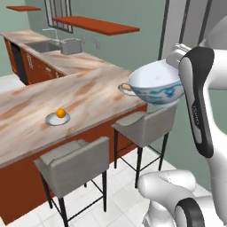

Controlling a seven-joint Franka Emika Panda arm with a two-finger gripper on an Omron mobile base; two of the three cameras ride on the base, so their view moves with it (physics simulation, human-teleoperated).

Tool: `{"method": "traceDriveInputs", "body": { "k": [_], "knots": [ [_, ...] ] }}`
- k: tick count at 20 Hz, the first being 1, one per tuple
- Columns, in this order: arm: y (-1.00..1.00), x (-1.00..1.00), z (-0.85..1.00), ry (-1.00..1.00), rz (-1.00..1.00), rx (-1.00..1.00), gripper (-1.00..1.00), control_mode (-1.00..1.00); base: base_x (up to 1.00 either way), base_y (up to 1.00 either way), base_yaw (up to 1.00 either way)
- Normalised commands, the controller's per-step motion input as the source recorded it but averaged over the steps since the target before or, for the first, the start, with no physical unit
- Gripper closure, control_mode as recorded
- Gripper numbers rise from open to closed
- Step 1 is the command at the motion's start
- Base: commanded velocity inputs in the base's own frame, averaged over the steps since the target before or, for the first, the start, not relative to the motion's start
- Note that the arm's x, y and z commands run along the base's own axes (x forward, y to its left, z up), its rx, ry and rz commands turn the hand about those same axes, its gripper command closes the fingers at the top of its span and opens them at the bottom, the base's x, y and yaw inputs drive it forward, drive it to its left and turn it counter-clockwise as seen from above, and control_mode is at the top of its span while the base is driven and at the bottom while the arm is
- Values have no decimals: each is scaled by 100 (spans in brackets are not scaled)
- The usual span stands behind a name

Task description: Take the smaller bowl and place it next to the appetizer plate on the dining counter , and place the larger bowl next to the plate with cooked food.

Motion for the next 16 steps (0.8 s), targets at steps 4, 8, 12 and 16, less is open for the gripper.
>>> {"method": "traceDriveInputs", "body": {
  "k": [4,8,12,16],
  "knots": [
    [0,0,0,0,0,0,100,100,40,-48,36],
    [0,0,0,0,0,0,100,100,42,-63,40],
    [0,0,0,0,0,0,100,100,42,-69,41],
    [0,0,0,0,0,0,100,100,70,-32,37]
  ]
}}
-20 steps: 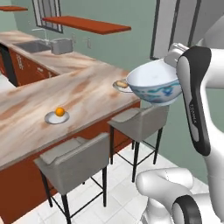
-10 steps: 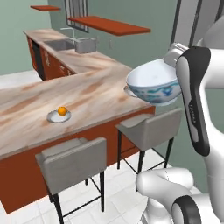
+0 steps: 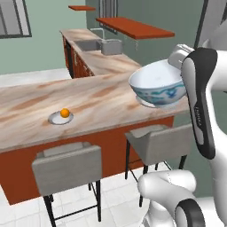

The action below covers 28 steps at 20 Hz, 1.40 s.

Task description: Take the smaller bowl and place it next to the appetizer plate on the dining counter , and place the larger bowl next to the plate with cooked food.

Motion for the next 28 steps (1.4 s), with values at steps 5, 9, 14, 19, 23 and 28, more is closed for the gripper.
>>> {"method": "traceDriveInputs", "body": {
  "k": [5,9,14,19,23,28],
  "knots": [
    [0,0,0,0,0,0,100,100,82,-24,34],
    [0,0,0,0,0,0,100,100,35,-56,32],
    [0,0,0,0,0,0,100,100,17,-56,31],
    [0,0,0,0,0,0,100,100,58,-22,28],
    [0,0,0,0,0,0,100,100,73,-11,20],
    [0,0,0,0,0,0,100,100,17,-2,2]
  ]
}}
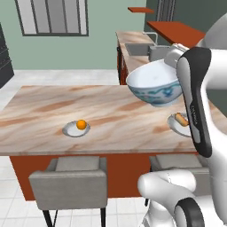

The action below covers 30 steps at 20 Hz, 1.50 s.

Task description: Take the smaller bowl and place it next to the appetizer plate on the dining counter , and place the larger bowl next to the plate with cooked food.

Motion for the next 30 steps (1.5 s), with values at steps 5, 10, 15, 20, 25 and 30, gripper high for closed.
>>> {"method": "traceDriveInputs", "body": {
  "k": [5,10,15,20,25,30],
  "knots": [
    [-13,0,-44,-4,-1,-1,100,-100,0,0,0],
    [-36,20,-59,-11,0,0,100,-100,0,0,0],
    [-35,30,-45,-11,0,4,100,-100,0,0,0],
    [-44,2,-16,7,0,16,100,-100,0,0,0],
    [-45,2,0,23,0,17,100,-100,0,0,0],
    [-31,19,-20,8,0,5,100,-100,0,0,0]
  ]
}}
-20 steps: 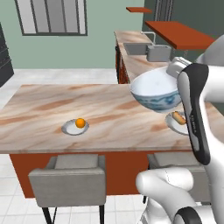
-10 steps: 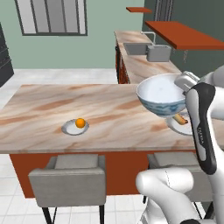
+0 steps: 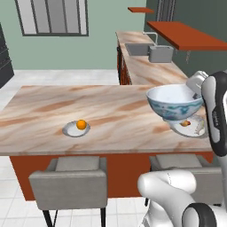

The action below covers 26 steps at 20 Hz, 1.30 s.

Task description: Take the smaller bowl and place it next to the appetizer plate on the dining counter , and place the larger bowl next to the plate with cooked food.

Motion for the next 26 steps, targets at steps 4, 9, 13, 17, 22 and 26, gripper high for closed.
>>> {"method": "traceDriveInputs", "body": {
  "k": [4,9,13,17,22,26],
  "knots": [
    [-9,32,-54,-5,0,0,100,-100,0,0,0],
    [-1,32,-55,-15,0,0,100,-100,0,0,0],
    [-1,31,-32,-2,0,0,100,-100,0,0,0],
    [-11,36,-16,3,0,1,100,-100,0,0,0],
    [-16,36,-22,1,0,0,100,-100,0,0,0],
    [-10,39,-33,0,0,0,100,-100,0,0,0]
  ]
}}
